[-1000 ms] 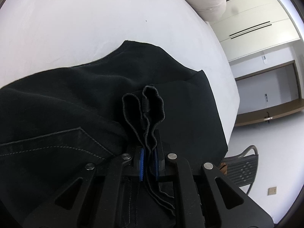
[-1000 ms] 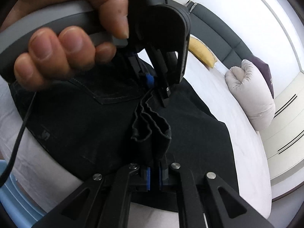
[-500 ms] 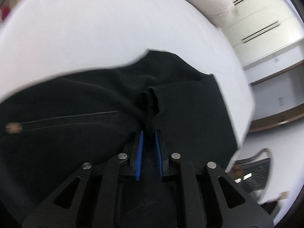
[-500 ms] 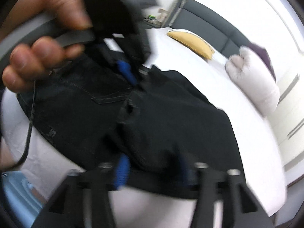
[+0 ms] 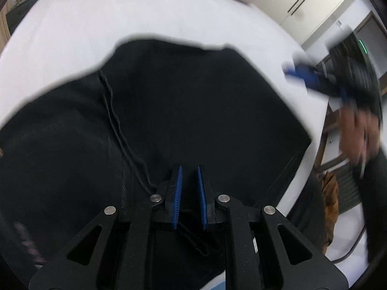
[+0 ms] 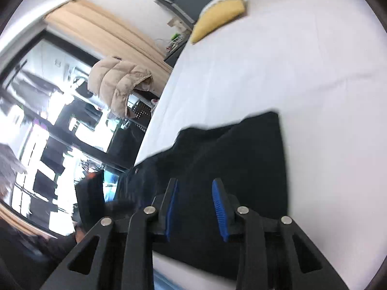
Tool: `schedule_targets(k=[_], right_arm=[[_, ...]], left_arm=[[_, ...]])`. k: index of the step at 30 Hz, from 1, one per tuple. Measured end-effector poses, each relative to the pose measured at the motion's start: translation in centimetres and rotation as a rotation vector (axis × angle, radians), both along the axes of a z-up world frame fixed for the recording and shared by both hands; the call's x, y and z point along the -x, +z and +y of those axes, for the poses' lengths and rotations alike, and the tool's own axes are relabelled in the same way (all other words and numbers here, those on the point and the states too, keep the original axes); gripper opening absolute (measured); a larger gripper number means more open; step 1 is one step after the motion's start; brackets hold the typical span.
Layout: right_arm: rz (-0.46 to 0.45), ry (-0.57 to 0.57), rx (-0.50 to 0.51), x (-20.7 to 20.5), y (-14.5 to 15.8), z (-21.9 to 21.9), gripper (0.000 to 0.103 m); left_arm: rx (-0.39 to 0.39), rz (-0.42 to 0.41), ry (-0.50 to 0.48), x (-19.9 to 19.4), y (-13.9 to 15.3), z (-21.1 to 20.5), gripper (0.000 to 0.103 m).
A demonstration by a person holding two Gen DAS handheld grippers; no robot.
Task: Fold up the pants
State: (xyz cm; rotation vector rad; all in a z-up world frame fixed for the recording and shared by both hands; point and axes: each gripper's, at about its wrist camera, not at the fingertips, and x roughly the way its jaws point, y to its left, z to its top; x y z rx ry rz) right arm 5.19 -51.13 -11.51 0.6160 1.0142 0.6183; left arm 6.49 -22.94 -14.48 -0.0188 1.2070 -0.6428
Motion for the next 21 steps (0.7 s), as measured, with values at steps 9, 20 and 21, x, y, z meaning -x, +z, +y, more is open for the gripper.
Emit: schedule_targets(k=[9,20,21], right_arm=[[0.232,0.046,-0.078,-8.9,-8.4,0.1,0.015],[0.25,0.145,-0.074,-0.4,-7.7,-0.7,0.016],[0.251,0.156,-0.062,0.8,-7.5,-0.5,0.02]], left_arm=[[0.051,0.014,0.012,-0.1,-1.4,0.4,0.012],[0.029,-0.009,0.008,-0.4,-1.2,3.9,0.012],[0.027,-0.011,0.009,-0.3,-1.1,3.9,0.012]])
